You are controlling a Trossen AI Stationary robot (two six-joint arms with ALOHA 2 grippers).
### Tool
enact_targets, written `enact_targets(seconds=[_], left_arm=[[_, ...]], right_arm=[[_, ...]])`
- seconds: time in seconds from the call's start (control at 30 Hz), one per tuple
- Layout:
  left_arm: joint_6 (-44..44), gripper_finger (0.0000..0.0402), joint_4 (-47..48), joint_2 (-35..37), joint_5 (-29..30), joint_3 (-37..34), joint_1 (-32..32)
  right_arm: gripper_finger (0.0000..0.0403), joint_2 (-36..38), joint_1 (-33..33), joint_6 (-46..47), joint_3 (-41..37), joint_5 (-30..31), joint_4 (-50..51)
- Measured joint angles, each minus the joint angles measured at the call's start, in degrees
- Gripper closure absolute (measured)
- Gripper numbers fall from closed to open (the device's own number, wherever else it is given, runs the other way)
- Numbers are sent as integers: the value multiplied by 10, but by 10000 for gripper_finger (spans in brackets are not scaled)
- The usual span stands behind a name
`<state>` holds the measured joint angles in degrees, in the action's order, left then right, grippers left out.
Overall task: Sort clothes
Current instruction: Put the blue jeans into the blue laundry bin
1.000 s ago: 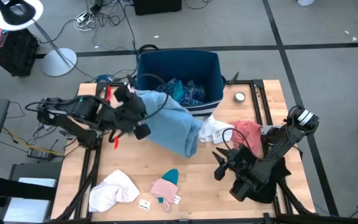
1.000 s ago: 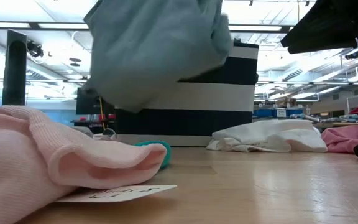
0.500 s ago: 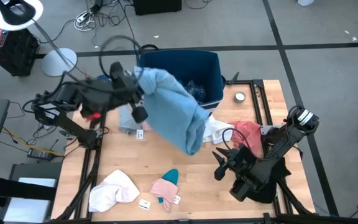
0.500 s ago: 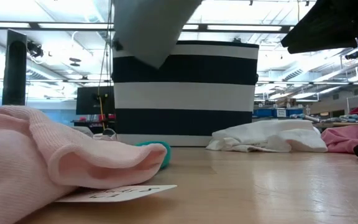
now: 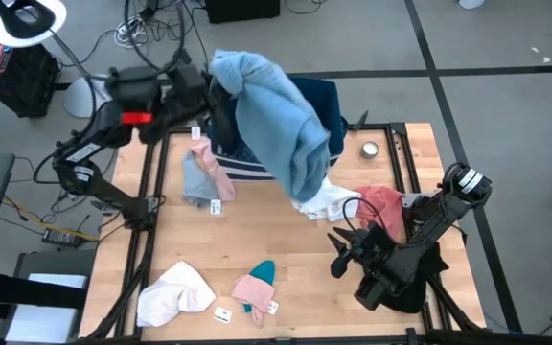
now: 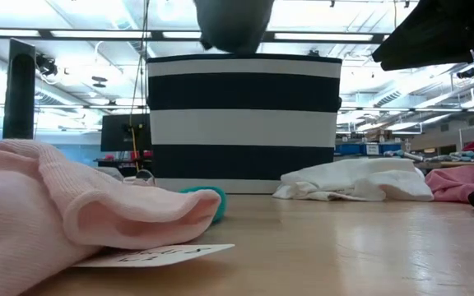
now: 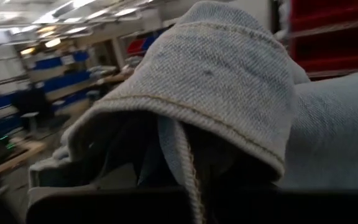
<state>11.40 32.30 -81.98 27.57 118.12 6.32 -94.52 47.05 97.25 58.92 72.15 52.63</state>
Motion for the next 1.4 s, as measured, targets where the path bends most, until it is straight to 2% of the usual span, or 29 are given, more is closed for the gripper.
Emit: enact_targets(seconds=[0.2,0.37,0.63,1.0,1.1,1.4], left_arm=[[-7,380,11,-27,1,0,67],[-41,377,39,-54,43,0,103],[-61,360,164,-109,38,-1,125],[-117,361,276,-212,-103,-1,148],[-125,368,277,-250,-152,-1,160],[-140,367,276,-356,-224,-1,186]], right_arm=[[288,0,0,-4,0,0,0],[289,0,-3,-10,0,0,0],[289,0,-3,-15,0,0,0],[289,0,-3,-15,0,0,-1],[289,0,-3,-15,0,0,-1],[289,0,-3,-15,0,-3,-1]])
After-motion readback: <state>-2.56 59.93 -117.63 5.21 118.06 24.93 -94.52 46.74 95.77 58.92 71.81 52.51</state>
